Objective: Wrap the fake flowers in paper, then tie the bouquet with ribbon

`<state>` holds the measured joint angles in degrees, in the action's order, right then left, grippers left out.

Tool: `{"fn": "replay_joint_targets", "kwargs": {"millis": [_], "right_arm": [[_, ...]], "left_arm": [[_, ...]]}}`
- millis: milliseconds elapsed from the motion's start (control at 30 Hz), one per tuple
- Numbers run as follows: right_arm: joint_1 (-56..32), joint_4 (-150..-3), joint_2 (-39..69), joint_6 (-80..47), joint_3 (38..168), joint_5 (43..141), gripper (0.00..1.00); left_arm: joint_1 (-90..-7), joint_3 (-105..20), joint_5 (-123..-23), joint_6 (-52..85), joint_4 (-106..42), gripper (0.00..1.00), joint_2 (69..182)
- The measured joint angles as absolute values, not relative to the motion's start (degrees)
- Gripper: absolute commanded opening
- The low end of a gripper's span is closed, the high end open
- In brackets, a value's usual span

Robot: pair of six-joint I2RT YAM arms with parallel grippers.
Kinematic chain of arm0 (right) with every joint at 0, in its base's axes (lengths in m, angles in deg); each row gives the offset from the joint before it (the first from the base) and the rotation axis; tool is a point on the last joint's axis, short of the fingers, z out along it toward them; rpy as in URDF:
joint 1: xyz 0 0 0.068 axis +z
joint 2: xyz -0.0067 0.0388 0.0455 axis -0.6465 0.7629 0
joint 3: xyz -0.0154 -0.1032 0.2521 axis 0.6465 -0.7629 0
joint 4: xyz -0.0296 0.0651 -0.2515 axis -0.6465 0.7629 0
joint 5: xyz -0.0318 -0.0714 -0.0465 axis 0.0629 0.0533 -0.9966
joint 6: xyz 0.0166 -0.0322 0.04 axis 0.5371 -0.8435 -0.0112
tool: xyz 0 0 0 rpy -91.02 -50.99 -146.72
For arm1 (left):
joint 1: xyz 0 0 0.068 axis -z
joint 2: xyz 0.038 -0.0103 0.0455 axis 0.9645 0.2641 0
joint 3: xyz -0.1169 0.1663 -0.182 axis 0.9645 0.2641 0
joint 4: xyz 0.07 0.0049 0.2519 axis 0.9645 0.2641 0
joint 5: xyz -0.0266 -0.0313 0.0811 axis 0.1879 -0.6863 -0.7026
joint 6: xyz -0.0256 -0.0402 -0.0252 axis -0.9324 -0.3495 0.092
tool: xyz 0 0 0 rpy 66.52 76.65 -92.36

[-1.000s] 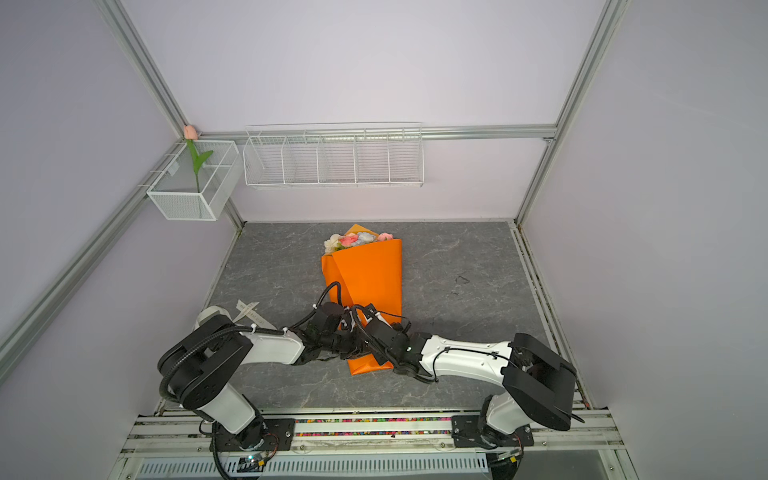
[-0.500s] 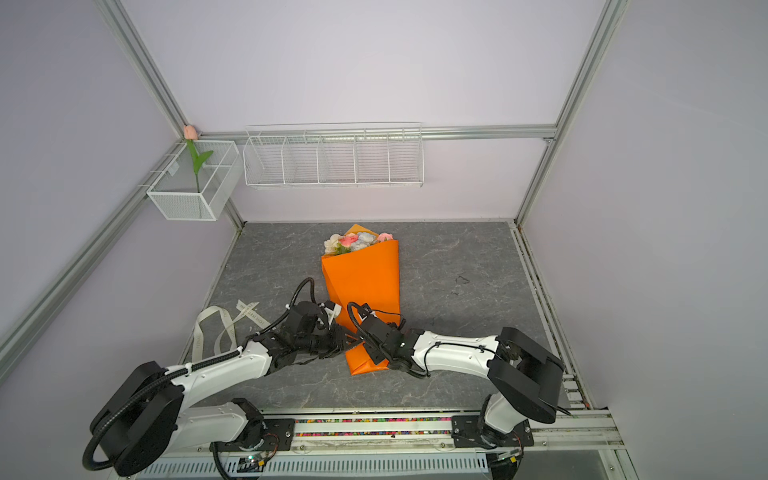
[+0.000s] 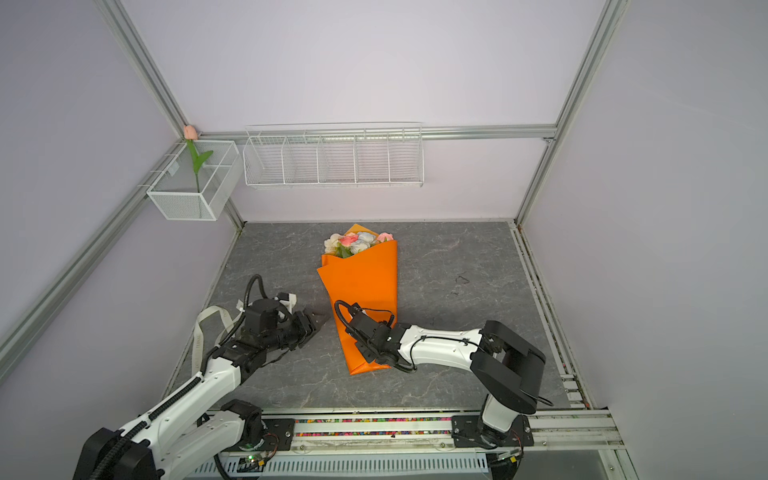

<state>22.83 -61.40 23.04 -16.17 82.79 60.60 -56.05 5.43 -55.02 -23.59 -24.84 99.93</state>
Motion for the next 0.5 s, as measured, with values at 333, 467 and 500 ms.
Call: {"fn": "replay_joint_targets", "kwargs": {"millis": [333,467,500], "right_arm": [[22.81,-58.25,26.25,-13.26,86.99,59.99,0.14],[22.77,-57.7,26.58,-12.67,87.01,59.99,0.15],[22.75,-57.7,26.58,-12.43,87.07,60.01,0.15]], "left_arm": [[-61.95,-1.37,-42.76,-29.86,-42.46,0.64,124.47],[-61.95,-3.16,-39.28,-33.36,-52.84,0.56,132.43],[-61.95,-3.38,-38.69,-34.45,-55.37,0.54,134.5]]}}
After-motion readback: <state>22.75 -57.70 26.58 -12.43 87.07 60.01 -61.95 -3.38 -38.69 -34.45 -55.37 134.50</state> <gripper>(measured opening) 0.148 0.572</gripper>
